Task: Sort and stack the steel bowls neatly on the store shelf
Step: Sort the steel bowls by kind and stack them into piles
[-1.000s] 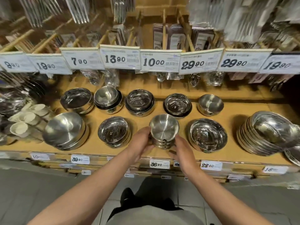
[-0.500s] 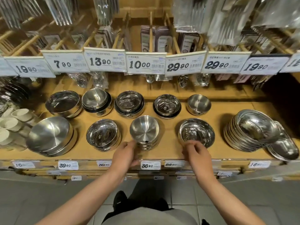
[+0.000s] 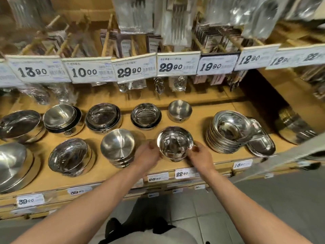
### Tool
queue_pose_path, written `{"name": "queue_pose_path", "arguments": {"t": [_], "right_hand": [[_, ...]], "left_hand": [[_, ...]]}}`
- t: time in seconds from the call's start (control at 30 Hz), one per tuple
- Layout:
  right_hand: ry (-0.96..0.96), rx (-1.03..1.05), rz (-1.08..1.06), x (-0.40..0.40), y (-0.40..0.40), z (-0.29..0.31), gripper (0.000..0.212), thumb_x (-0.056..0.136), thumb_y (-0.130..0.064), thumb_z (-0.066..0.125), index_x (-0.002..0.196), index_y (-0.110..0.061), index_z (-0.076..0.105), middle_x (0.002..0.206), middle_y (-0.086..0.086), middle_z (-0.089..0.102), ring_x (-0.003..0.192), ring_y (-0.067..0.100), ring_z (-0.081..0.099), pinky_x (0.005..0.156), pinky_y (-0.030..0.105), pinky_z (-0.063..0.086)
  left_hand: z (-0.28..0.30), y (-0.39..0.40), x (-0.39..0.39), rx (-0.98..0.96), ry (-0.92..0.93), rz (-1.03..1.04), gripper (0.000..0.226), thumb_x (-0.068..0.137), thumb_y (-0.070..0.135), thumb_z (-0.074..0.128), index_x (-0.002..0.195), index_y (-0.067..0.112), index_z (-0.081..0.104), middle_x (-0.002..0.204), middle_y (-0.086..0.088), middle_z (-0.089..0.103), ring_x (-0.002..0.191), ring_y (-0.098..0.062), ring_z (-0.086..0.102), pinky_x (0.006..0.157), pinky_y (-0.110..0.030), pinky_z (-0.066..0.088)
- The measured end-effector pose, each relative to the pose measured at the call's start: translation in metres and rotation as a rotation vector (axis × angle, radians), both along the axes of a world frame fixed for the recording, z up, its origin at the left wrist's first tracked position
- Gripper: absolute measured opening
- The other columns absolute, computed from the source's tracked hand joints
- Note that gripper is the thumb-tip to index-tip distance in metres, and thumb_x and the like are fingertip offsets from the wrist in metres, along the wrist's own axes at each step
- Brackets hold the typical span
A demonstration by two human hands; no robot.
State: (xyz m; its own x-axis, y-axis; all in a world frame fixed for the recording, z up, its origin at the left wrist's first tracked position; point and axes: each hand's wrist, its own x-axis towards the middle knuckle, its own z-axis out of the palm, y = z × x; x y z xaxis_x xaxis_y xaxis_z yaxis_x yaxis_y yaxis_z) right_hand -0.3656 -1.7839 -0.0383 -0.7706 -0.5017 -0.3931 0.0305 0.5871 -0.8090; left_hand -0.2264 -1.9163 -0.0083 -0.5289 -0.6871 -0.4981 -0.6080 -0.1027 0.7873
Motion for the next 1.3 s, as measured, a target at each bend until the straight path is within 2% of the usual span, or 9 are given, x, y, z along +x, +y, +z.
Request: {"name": "queue_pose_path", "arguments": {"t": [0.13, 0.27, 0.53, 0.7, 0.8, 0.93, 1.07, 1.17, 1.3], "right_hand": [[-0.045, -0.025, 0.009, 0.001, -0.002, -0.002, 0.029, 0.095, -0.02, 0.068, 0.123, -0.024, 0.067, 0.11, -0.001, 0.074, 0.104, 0.024, 0.069, 0.099, 0.048, 0.054], [-0.05, -0.035, -0.009, -0.003, -0.003, -0.005, 0.028, 0.094, -0.018, 0.067, 0.122, -0.023, 0.068, 0.108, 0.001, 0.076, 0.102, 0.026, 0.069, 0.099, 0.053, 0.053], [-0.002, 0.025, 0.053, -0.004, -0.007, -0.001, 0.03, 0.096, -0.015, 0.063, 0.125, -0.022, 0.067, 0.108, -0.004, 0.074, 0.103, 0.019, 0.067, 0.087, 0.029, 0.046], [0.309, 0.106, 0.103, -0.004, -0.015, 0.023, 0.055, 0.098, -0.018, 0.062, 0.149, -0.004, 0.047, 0.144, 0.018, 0.057, 0.131, 0.033, 0.053, 0.108, 0.038, 0.04], [0.398, 0.001, 0.179, -0.003, -0.041, 0.043, 0.05, 0.099, -0.018, 0.062, 0.146, -0.007, 0.051, 0.137, 0.014, 0.061, 0.121, 0.023, 0.056, 0.104, 0.036, 0.042], [0.319, -0.001, 0.293, -0.006, -0.094, 0.05, 0.045, 0.1, -0.021, 0.061, 0.142, -0.009, 0.056, 0.129, 0.012, 0.067, 0.115, 0.025, 0.06, 0.091, 0.027, 0.039], [0.259, 0.066, 0.314, -0.016, -0.151, 0.035, 0.038, 0.098, -0.02, 0.061, 0.13, 0.001, 0.059, 0.118, 0.019, 0.071, 0.109, 0.038, 0.066, 0.097, 0.046, 0.051], [0.317, 0.203, 0.305, -0.024, -0.178, 0.018, 0.038, 0.099, -0.028, 0.063, 0.122, 0.002, 0.06, 0.114, 0.021, 0.07, 0.104, 0.036, 0.067, 0.087, 0.041, 0.054], [0.38, 0.358, 0.322, -0.027, -0.197, 0.005, 0.046, 0.097, -0.041, 0.065, 0.104, 0.004, 0.069, 0.105, 0.022, 0.072, 0.096, 0.035, 0.068, 0.07, 0.034, 0.046]], "left_hand": [[-0.003, 0.001, 0.0, 0.009, -0.041, 0.007, 0.019, 0.098, 0.023, 0.062, 0.115, 0.018, 0.055, 0.096, -0.006, 0.072, 0.091, -0.025, 0.074, 0.084, -0.049, 0.061], [-0.003, -0.001, 0.003, 0.089, 0.001, -0.014, 0.027, 0.094, 0.015, 0.063, 0.118, 0.014, 0.051, 0.106, -0.013, 0.072, 0.101, -0.031, 0.072, 0.092, -0.054, 0.058], [0.001, 0.001, 0.008, 0.045, -0.016, -0.018, 0.011, 0.087, 0.021, 0.066, 0.097, 0.023, 0.062, 0.096, -0.007, 0.076, 0.094, -0.027, 0.074, 0.089, -0.052, 0.059], [0.021, -0.002, 0.017, -0.024, 0.031, -0.027, 0.016, 0.09, 0.014, 0.064, 0.104, 0.02, 0.066, 0.101, -0.002, 0.073, 0.095, -0.015, 0.07, 0.086, -0.037, 0.06], [0.042, -0.018, 0.028, -0.008, 0.147, 0.028, 0.014, 0.094, 0.012, 0.063, 0.102, 0.022, 0.069, 0.093, 0.004, 0.072, 0.068, 0.007, 0.065, 0.058, -0.011, 0.051], [0.069, -0.058, 0.056, -0.036, 0.225, 0.193, 0.018, 0.096, 0.01, 0.063, 0.099, 0.026, 0.071, 0.096, 0.002, 0.073, 0.09, -0.015, 0.072, 0.08, -0.029, 0.06], [0.069, -0.115, 0.097, -0.073, 0.208, 0.36, 0.018, 0.096, 0.005, 0.064, 0.097, 0.021, 0.072, 0.087, 0.004, 0.076, 0.091, -0.021, 0.07, 0.084, -0.035, 0.059], [0.061, -0.148, 0.127, -0.08, 0.172, 0.487, 0.018, 0.095, 0.005, 0.063, 0.097, 0.02, 0.073, 0.079, 0.007, 0.077, 0.093, -0.025, 0.07, 0.086, -0.037, 0.06], [0.055, -0.168, 0.138, -0.064, 0.134, 0.526, 0.016, 0.097, 0.006, 0.063, 0.1, 0.018, 0.072, 0.1, -0.008, 0.075, 0.105, -0.034, 0.07, 0.099, -0.05, 0.056]]}}
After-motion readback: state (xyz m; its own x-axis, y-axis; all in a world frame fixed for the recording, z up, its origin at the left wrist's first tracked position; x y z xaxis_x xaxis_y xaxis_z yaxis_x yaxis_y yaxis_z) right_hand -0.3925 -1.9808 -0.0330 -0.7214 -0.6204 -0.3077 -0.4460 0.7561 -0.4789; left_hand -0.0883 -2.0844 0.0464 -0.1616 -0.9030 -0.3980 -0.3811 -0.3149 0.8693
